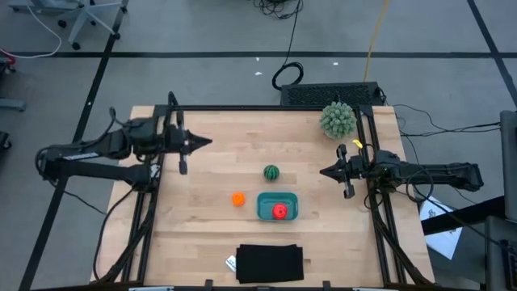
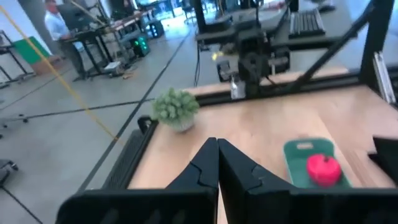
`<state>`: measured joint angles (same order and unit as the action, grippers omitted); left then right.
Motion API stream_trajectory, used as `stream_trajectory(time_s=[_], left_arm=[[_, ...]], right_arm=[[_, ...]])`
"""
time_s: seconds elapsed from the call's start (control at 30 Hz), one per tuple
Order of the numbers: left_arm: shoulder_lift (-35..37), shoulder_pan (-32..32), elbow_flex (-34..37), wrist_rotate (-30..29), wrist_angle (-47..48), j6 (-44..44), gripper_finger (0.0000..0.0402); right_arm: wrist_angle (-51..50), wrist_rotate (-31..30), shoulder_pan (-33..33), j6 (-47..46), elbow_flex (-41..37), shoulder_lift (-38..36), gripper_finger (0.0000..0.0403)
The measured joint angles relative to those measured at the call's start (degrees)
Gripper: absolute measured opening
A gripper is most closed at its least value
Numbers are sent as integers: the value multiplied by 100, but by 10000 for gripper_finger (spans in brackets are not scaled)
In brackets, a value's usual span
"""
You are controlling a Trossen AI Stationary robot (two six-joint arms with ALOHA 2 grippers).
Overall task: Pick and placing Produce into tupperware
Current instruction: Put the watermelon into the blue bin
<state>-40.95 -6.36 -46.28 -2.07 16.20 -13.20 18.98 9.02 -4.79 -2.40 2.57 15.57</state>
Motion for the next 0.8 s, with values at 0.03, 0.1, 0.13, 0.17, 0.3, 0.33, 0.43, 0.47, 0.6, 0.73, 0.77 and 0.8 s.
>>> stream_trajectory(time_s=[0.03, 0.1, 0.13, 0.17, 0.3, 0.33, 0.43, 0.47, 0.6, 0.73, 0.77, 0.8], left_arm=[[85, 155, 136, -116, -10, -19, 1], [249, 487, 446, -348, -102, -19, 1], [328, 640, 601, -485, -204, -73, 1], [424, 785, 776, -624, -323, -163, 1], [912, 1126, 1340, -874, -701, -548, 1], [1064, 1136, 1451, -862, -802, -661, 1], [1520, 1086, 1773, -686, -1035, -955, 1], [1658, 1052, 1853, -606, -1080, -1004, 1], [2123, 872, 2153, -387, -1110, -896, 0], [2386, 780, 2443, -247, -1100, -631, 0], [2420, 762, 2524, -247, -1096, -544, 1], [2435, 744, 2600, -246, -1087, -488, 1]], right_arm=[[0, -2, 1, -18, 2, 0, 0], [0, 0, 0, -79, 0, 0, 0], [0, 0, 0, -113, 0, 0, 0], [-1, 0, 1, -138, 1, 0, 0], [-34, 2, 1, -143, 0, 0, 0], [-37, 2, 0, -143, 0, 0, 0], [-35, 4, 1, -143, 0, 0, 0], [-34, 3, 1, -143, 0, 0, 0], [4, 4, 1, -143, 2, -2, 0], [4, 4, 1, -143, 0, -2, 0], [4, 5, -1, -143, 2, -2, 0], [4, 7, 1, -143, 1, -2, 0]])
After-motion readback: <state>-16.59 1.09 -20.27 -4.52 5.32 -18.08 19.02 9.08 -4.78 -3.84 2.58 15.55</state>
